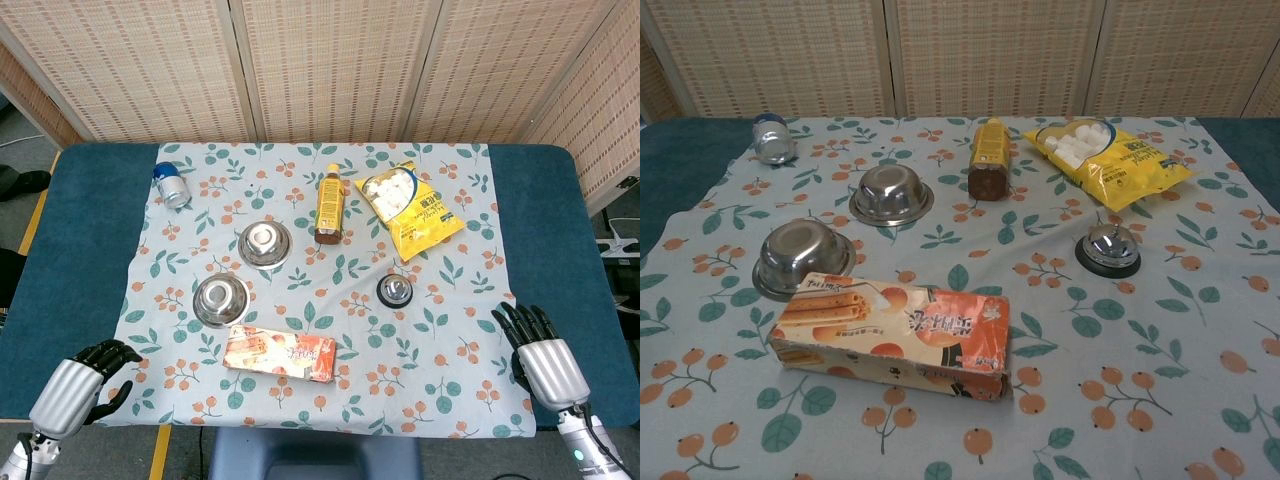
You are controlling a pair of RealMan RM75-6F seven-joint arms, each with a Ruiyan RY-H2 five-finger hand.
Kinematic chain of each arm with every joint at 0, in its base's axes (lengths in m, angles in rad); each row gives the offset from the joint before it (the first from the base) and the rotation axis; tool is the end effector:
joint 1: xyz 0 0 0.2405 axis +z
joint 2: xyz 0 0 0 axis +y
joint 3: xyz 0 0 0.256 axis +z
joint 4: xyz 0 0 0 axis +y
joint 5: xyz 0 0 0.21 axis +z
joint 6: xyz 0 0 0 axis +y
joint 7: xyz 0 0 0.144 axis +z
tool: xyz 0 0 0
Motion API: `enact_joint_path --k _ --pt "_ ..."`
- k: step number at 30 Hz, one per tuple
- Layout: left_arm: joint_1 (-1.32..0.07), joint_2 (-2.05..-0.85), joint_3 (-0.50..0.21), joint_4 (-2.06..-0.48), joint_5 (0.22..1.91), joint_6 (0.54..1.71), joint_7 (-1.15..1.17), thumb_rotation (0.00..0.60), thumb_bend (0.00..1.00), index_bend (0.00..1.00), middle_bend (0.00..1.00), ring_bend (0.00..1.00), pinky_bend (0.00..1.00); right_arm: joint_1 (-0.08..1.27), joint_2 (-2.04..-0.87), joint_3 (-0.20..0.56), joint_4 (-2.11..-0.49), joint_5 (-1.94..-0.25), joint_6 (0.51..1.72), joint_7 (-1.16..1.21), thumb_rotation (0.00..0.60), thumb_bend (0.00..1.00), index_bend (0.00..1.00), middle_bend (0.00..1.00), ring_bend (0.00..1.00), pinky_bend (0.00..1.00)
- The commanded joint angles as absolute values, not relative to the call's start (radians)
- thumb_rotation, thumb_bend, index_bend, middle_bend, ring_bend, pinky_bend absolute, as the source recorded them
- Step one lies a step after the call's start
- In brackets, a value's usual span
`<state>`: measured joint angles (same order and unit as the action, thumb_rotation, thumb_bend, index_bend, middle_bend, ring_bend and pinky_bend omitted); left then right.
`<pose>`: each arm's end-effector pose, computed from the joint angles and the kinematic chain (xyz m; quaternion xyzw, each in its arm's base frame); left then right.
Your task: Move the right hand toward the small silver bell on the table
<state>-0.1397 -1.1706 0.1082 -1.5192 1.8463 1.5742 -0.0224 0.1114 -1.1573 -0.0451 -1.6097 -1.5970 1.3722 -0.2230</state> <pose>-0.2784 0.1552 0.1220 -0.7125 -0.3130 -0.4352 0.4527 -0.3042 -0.1651 0.1145 0.7037 -0.3485 0.2987 0.5423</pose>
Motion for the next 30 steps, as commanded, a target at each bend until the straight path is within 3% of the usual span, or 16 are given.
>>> enact_joint_path --k 1,18,23,30 --pt "-0.139 -1.169 0.11 -1.521 1.854 1.579 -0.018 0.6 0.43 0.36 0.35 0.27 0.47 0.111 -1.162 -0.048 -1.606 -1.601 1.371 -0.229 0.6 0.83 0.0 0.0 0.0 0.01" --pt "-0.133 -1.153 0.107 -1.541 1.842 1.59 -0.027 0.6 0.43 0.37 0.37 0.28 0.47 0.154 -1.229 -0.045 -1.51 -1.658 1.341 -0.29 0.6 0.84 0.0 0.0 0.0 0.01" --pt "-0.138 -1.151 0.115 -1.547 1.846 1.573 -0.027 0.6 0.43 0.37 0.37 0.28 0.47 0.237 -1.303 0.016 -1.469 -1.641 1.274 -0.259 0.6 0.91 0.0 0.0 0.0 0.01" --pt "-0.137 -1.145 0.113 -1.554 1.842 1.572 -0.024 0.6 0.43 0.37 0.37 0.28 0.47 0.369 -1.407 0.097 -1.391 -1.547 1.11 -0.186 0.6 0.92 0.0 0.0 0.0 0.01"
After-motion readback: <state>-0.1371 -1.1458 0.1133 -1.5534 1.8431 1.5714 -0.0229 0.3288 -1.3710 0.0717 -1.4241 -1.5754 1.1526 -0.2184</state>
